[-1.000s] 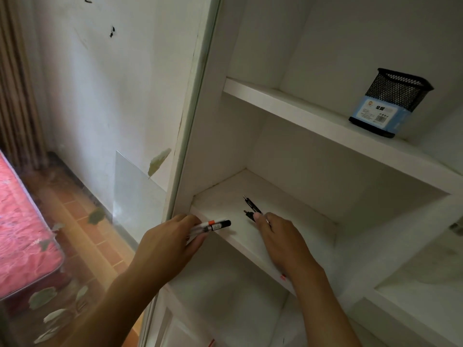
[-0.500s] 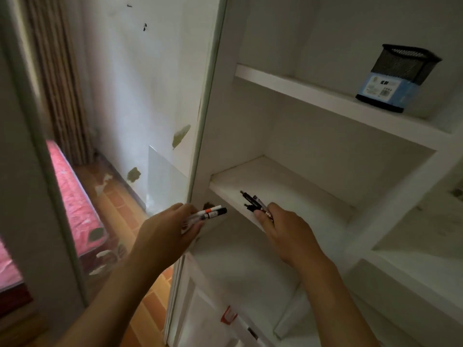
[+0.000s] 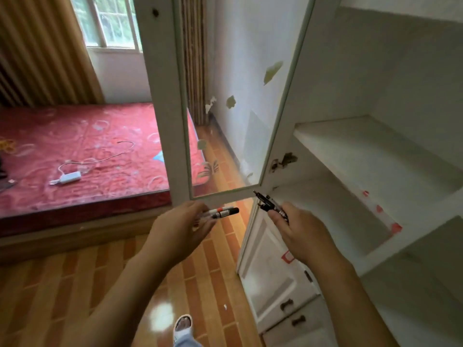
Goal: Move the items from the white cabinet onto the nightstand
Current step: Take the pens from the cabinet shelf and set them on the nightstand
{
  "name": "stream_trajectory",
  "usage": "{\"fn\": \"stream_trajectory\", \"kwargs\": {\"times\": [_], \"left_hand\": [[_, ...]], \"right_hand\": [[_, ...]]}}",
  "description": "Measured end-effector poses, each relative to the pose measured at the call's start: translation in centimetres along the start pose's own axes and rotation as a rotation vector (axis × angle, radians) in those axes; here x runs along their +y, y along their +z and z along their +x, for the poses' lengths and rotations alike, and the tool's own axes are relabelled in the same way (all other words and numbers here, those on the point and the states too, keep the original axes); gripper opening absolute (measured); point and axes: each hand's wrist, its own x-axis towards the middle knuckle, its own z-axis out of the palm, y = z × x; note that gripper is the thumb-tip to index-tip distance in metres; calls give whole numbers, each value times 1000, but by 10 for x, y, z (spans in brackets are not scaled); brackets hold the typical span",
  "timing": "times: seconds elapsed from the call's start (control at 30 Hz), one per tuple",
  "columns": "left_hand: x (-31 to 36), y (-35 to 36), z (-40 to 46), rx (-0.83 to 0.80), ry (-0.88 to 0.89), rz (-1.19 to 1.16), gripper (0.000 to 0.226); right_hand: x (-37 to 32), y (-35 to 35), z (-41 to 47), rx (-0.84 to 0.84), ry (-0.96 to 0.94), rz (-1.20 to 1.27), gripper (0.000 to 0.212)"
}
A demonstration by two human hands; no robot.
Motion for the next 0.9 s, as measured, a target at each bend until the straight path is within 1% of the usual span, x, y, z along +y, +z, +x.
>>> {"fn": "stream_trajectory", "kwargs": {"times": [0.13,0.2,0.3,0.43,0.57,0.73,0.8,0.9], "left_hand": [[-22,-19,-57,-52,-109,25,20],[-33,-31,-83,-65,-168,58,20],[-55,-53,-121,-76,-254,82,20],[-94,-86,-168,-52,-365,119,21],[-140,-130,-215,-9,-454,154,20],[-205,-195,-284,67,-566,151,15],[-228,-213,-304,95,-588,139,15],[-275,-255,-345,161,-635,126,14]], "right_hand": [[-23,41,-19,-92,-67,47,37],[-39,55,-24,-113,-107,63,35],[-70,72,-30,-137,-173,76,25],[-123,100,-34,-178,-241,74,32],[-195,137,-36,-233,-312,87,32],[-313,187,-56,-294,-440,28,32],[-348,198,-62,-309,-452,-2,32],[-420,225,-76,-344,-490,25,34]]}}
